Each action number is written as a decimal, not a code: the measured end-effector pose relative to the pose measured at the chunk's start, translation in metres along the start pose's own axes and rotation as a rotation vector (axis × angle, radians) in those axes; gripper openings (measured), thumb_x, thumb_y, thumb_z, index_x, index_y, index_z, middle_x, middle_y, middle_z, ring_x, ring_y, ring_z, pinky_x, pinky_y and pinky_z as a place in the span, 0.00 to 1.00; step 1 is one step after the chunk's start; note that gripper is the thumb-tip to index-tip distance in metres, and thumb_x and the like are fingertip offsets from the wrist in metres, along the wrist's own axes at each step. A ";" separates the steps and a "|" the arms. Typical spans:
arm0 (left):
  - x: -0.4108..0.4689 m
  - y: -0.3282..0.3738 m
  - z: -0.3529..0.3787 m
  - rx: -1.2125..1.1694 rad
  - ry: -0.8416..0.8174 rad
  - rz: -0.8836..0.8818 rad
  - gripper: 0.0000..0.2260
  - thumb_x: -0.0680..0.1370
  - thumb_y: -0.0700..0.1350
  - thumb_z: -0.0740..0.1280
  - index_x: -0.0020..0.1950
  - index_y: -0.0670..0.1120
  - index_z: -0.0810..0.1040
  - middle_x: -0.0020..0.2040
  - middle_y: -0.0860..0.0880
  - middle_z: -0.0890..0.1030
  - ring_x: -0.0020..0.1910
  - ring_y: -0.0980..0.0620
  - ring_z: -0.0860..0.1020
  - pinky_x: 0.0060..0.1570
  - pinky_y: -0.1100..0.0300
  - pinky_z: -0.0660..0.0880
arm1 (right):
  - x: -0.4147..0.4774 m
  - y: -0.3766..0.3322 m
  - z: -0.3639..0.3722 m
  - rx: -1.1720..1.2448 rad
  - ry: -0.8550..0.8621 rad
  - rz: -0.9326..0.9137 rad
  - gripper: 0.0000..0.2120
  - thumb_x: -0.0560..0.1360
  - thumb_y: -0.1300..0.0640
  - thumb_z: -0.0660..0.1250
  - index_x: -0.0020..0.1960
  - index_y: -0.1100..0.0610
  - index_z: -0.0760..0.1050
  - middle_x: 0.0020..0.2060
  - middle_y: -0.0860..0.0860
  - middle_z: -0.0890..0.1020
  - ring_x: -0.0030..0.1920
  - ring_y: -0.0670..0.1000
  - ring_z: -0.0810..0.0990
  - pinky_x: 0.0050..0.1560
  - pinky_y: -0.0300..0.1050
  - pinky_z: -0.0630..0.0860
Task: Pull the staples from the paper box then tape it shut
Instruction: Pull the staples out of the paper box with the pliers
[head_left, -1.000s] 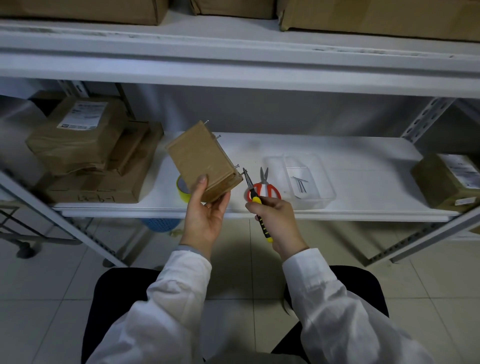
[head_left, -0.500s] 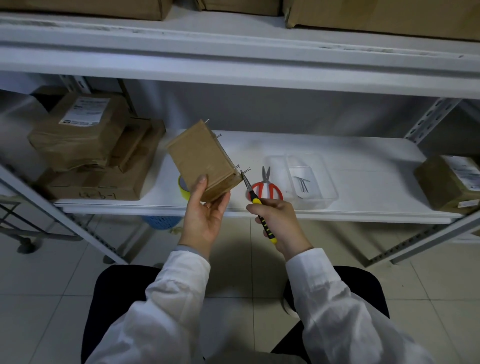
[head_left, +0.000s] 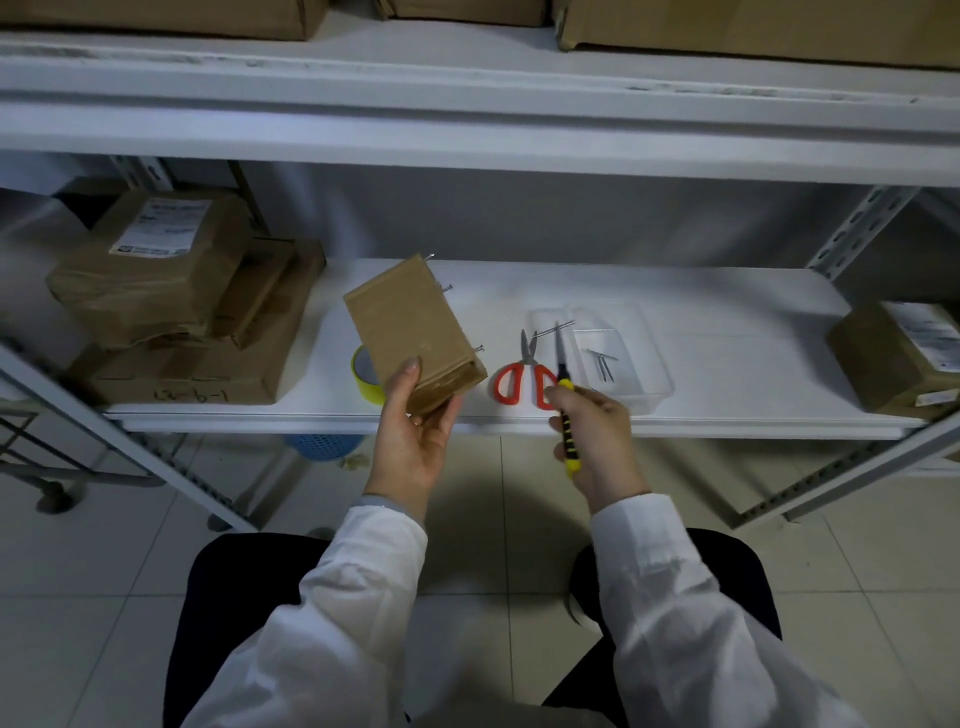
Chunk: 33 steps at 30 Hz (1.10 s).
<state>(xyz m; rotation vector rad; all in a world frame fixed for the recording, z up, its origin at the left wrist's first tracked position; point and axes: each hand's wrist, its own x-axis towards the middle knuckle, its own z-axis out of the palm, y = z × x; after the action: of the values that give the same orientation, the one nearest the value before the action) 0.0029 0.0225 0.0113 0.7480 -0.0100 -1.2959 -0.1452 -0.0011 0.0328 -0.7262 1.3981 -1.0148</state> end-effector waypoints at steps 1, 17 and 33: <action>0.000 0.001 -0.003 -0.011 0.012 0.000 0.09 0.76 0.46 0.65 0.56 0.47 0.73 0.56 0.45 0.78 0.61 0.45 0.76 0.60 0.54 0.75 | 0.003 -0.005 -0.005 0.008 0.021 -0.007 0.08 0.71 0.64 0.69 0.35 0.56 0.76 0.32 0.53 0.73 0.34 0.50 0.71 0.33 0.42 0.64; -0.001 -0.015 0.006 0.104 -0.058 -0.073 0.10 0.78 0.48 0.63 0.58 0.48 0.74 0.50 0.47 0.81 0.53 0.48 0.79 0.60 0.51 0.74 | 0.052 0.005 -0.047 -0.236 0.251 -0.004 0.13 0.71 0.60 0.68 0.31 0.58 0.66 0.28 0.52 0.67 0.30 0.52 0.66 0.30 0.41 0.65; 0.003 -0.011 0.010 0.026 0.036 0.015 0.17 0.76 0.50 0.66 0.63 0.50 0.70 0.59 0.46 0.77 0.61 0.47 0.76 0.57 0.57 0.76 | 0.003 0.000 -0.010 -0.295 -0.385 -0.177 0.10 0.72 0.64 0.69 0.49 0.52 0.81 0.30 0.44 0.76 0.31 0.38 0.75 0.38 0.32 0.69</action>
<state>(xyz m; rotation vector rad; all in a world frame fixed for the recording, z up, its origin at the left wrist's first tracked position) -0.0101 0.0139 0.0120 0.7915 -0.0033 -1.2702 -0.1556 -0.0025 0.0304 -1.2129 1.1687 -0.7561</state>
